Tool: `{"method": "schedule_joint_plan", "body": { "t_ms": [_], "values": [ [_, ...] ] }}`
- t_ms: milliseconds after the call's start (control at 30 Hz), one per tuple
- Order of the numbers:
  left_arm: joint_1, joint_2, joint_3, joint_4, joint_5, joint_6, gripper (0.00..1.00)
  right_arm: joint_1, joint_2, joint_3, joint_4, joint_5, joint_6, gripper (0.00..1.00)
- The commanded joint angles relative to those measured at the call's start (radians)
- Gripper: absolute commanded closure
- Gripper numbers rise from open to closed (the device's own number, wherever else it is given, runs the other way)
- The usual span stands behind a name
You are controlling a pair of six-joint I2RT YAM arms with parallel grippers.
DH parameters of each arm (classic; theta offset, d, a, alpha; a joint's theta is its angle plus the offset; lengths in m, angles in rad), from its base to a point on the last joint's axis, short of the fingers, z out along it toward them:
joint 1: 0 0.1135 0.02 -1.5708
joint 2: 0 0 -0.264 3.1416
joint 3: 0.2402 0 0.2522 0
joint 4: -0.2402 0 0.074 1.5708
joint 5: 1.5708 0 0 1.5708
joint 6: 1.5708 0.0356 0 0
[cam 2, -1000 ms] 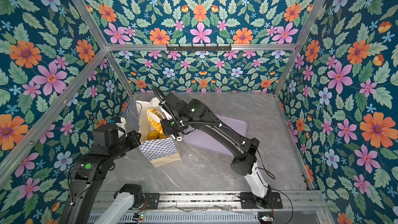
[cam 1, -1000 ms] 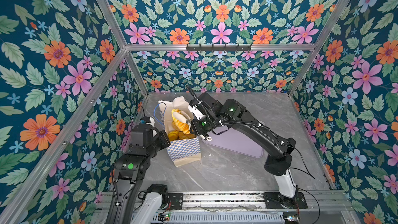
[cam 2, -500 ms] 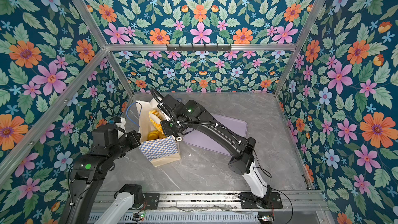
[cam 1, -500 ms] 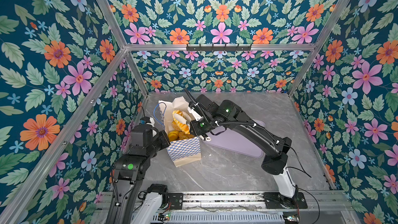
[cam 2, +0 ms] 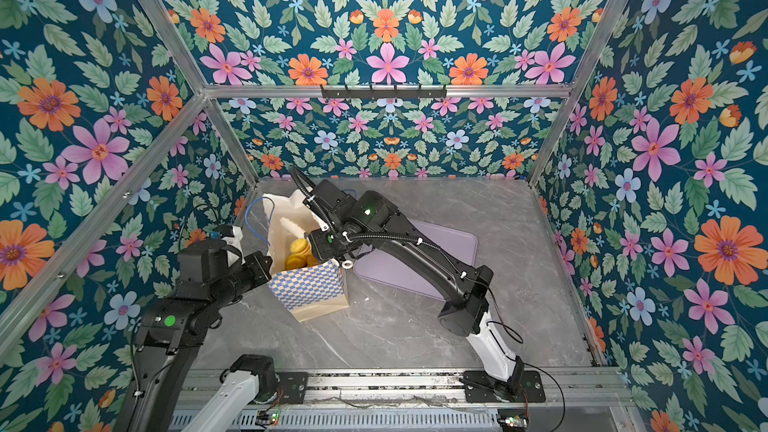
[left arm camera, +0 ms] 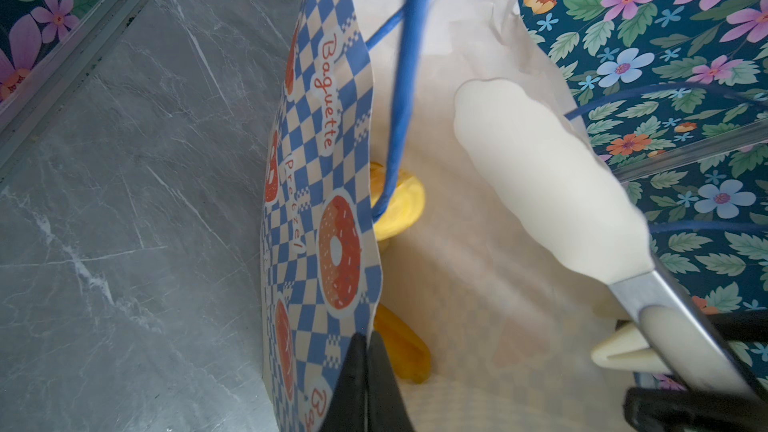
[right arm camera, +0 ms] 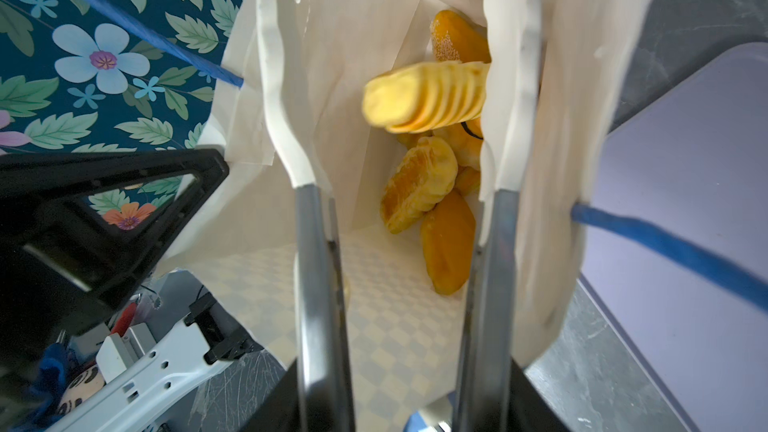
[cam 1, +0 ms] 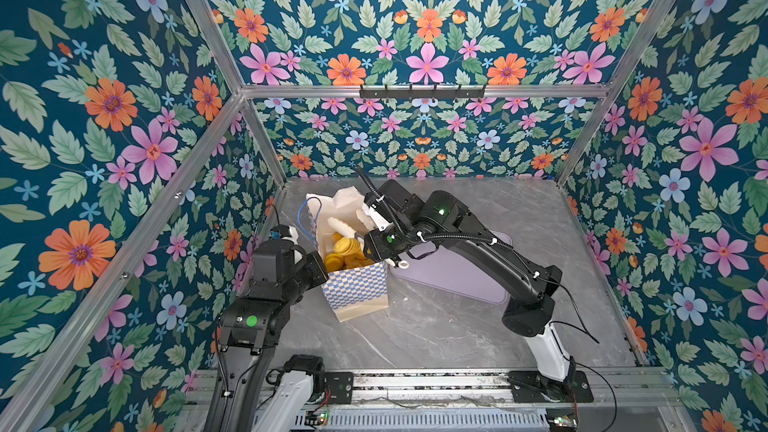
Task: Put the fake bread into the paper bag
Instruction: 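Lower the ridged bun into the bag and open the right tongs, then withdraw the right tongs from the bag while the left gripper releases the bag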
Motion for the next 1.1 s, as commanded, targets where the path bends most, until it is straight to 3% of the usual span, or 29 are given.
{"method": "schedule_joint_plan", "body": {
  "t_ms": [0,200,333,567,733,767,1067],
  "values": [
    [0.001,0.002,0.011,-0.003,-0.010,-0.003,0.93,0.001,-0.006,0.012,-0.007,0.008,-0.007,0.47],
    [0.000,0.005,0.026,-0.012,-0.015,-0.003,0.92,0.003,-0.029,0.024,-0.007,0.005,-0.005,0.47],
    [0.000,0.006,0.040,-0.020,-0.019,-0.002,0.76,0.003,-0.058,0.022,-0.004,0.004,-0.009,0.48],
    [0.001,0.007,0.074,-0.047,-0.038,-0.002,0.38,0.004,-0.127,-0.012,-0.002,0.035,-0.019,0.48],
    [-0.001,0.021,0.144,-0.102,-0.083,0.022,0.20,0.004,-0.179,-0.040,-0.015,0.085,-0.039,0.51],
    [0.000,0.027,0.170,-0.120,-0.098,0.031,0.01,0.004,-0.192,-0.045,-0.017,0.097,-0.043,0.51],
    [0.000,0.093,0.377,-0.202,-0.170,0.094,0.00,0.004,-0.314,-0.128,-0.017,0.196,-0.077,0.52]
  ]
}}
